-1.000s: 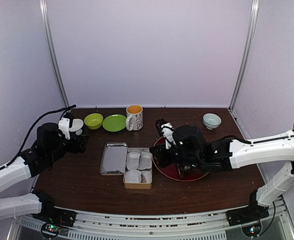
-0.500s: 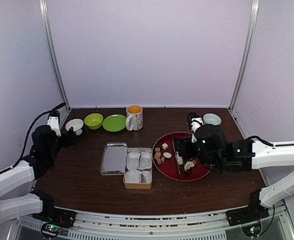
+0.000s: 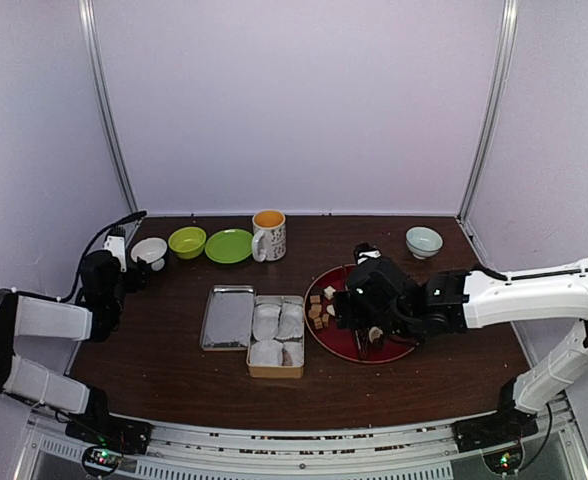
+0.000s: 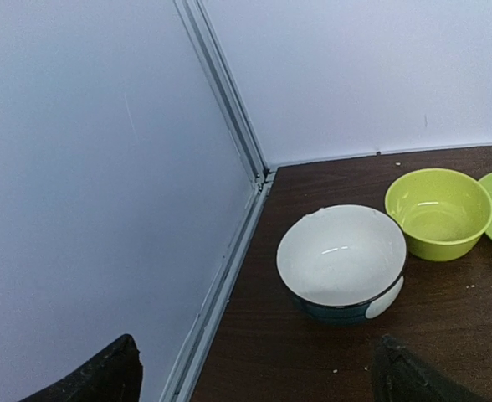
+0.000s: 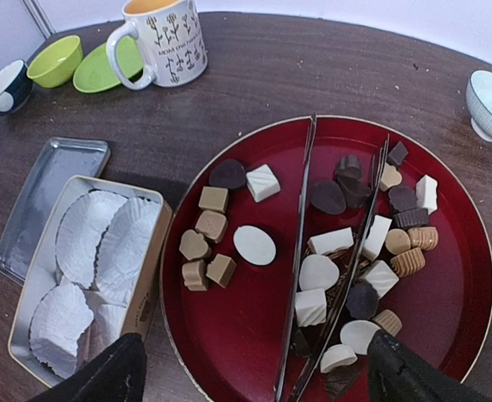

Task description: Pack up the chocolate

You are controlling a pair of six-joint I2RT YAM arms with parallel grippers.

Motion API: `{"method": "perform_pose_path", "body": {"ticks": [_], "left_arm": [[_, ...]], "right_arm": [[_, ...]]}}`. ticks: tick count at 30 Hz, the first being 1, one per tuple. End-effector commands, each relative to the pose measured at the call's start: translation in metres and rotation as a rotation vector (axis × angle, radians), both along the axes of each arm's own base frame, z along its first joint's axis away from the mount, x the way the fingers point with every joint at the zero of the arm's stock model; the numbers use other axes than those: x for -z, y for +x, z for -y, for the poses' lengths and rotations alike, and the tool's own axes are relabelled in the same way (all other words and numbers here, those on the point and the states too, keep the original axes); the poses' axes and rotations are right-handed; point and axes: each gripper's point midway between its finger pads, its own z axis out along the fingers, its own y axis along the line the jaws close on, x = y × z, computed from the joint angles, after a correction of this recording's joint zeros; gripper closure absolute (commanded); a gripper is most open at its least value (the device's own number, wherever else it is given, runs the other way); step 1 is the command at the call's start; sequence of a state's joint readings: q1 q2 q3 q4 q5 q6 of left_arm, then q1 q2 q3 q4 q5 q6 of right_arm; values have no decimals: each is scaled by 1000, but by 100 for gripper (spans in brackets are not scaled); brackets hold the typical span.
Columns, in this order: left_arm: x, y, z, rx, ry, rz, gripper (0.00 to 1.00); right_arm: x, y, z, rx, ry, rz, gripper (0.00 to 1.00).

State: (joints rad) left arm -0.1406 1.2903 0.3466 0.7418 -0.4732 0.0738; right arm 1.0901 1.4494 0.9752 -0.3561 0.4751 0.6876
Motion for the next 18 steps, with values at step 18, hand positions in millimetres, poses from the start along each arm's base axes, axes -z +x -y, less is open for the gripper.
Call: {"method": "perform_pose_path", "body": {"ticks": [18], "left_arm": [[-7,16,-9,107,-70,143,2]], "right_arm": [[54,20,9,158,-99,-209,18]]}}
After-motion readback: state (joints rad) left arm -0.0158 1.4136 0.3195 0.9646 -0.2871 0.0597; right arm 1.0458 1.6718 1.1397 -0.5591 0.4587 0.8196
